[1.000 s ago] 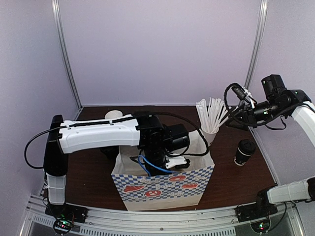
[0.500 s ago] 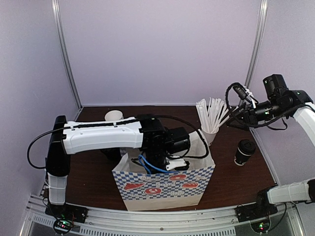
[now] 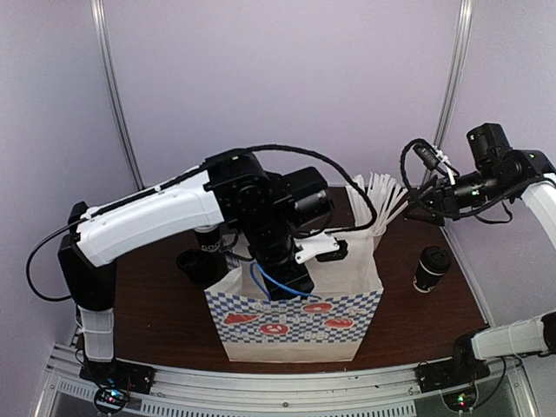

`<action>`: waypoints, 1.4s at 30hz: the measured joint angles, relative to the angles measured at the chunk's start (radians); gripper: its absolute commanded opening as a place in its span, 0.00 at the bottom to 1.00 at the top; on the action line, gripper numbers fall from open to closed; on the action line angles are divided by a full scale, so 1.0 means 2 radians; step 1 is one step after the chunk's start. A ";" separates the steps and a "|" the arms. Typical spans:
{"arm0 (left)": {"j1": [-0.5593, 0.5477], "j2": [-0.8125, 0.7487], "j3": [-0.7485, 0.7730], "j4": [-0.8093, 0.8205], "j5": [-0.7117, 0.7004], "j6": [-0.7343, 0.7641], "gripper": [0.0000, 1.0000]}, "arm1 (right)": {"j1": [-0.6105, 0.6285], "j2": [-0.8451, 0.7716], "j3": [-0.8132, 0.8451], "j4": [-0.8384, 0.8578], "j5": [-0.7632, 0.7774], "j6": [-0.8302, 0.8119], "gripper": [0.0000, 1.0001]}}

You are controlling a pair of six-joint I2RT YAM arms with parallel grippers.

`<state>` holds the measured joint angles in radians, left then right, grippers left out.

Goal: Pack the takeout coffee

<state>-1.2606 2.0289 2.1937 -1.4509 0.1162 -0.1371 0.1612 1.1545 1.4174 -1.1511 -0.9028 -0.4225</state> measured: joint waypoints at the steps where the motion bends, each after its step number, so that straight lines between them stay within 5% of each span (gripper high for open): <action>1: 0.000 -0.009 0.006 -0.001 0.000 0.002 0.61 | 0.000 0.002 0.006 -0.006 0.004 -0.003 0.72; 5: 0.000 -0.069 -0.011 0.016 0.010 0.012 0.63 | 0.000 0.010 0.020 -0.047 0.047 -0.027 0.68; 18: 0.000 -0.381 -0.310 0.261 0.017 0.042 0.75 | -0.001 0.010 -0.065 -0.114 0.290 -0.051 0.67; 33: 0.000 -0.256 -0.261 0.266 -0.003 0.079 0.72 | -0.002 0.027 -0.066 -0.106 0.293 -0.047 0.66; 42: 0.000 -0.292 -0.244 0.303 -0.012 0.085 0.78 | -0.006 0.026 -0.068 -0.104 0.286 -0.054 0.65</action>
<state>-1.2606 1.4452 1.7058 -0.8448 0.0925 0.0334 0.1501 1.2072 1.2816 -1.3598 -0.3313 -0.5297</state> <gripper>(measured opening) 0.764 0.655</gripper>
